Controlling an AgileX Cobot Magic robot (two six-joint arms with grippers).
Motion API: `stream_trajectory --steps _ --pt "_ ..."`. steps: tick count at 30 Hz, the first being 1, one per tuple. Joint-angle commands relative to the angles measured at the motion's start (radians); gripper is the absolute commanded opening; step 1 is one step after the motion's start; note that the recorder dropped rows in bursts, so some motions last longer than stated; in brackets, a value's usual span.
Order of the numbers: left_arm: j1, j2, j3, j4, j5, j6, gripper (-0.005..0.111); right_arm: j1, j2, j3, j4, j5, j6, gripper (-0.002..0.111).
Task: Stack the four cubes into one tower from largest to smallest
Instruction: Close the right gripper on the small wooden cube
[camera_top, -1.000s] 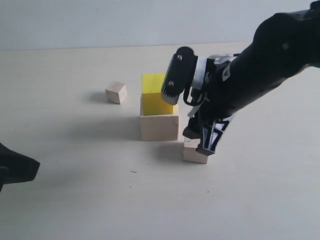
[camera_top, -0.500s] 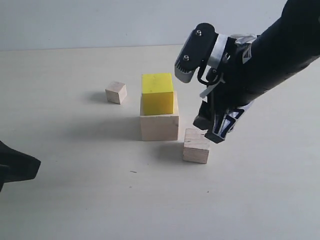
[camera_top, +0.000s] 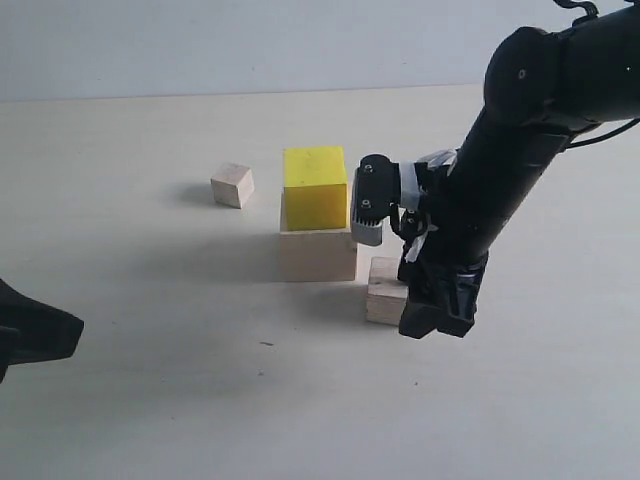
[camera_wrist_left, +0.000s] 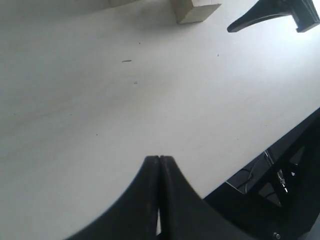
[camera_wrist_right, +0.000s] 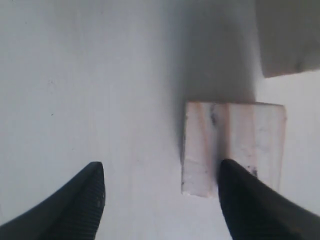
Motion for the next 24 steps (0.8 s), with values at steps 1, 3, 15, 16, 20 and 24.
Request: stream_trajectory --steps 1,3,15,16,20,24 --pt "0.003 -0.006 0.003 0.008 -0.011 0.003 0.000 -0.005 -0.041 -0.010 0.006 -0.036 -0.011 0.062" --pt "0.003 -0.006 0.003 0.013 -0.014 0.003 0.000 -0.005 -0.069 -0.010 0.028 -0.039 -0.011 0.062" --pt "0.003 -0.006 0.003 0.017 -0.022 0.004 0.000 -0.005 -0.083 -0.010 0.060 -0.127 -0.009 0.062" --pt "0.003 -0.006 0.003 0.017 -0.024 0.004 0.000 -0.005 -0.083 -0.010 0.060 -0.129 -0.009 0.062" --pt "0.003 -0.006 0.003 0.019 -0.026 0.006 0.000 -0.005 -0.077 -0.010 0.067 -0.134 -0.007 0.062" --pt "0.003 -0.006 0.003 0.021 -0.031 0.006 0.000 -0.005 -0.069 -0.010 0.095 -0.128 0.044 0.062"
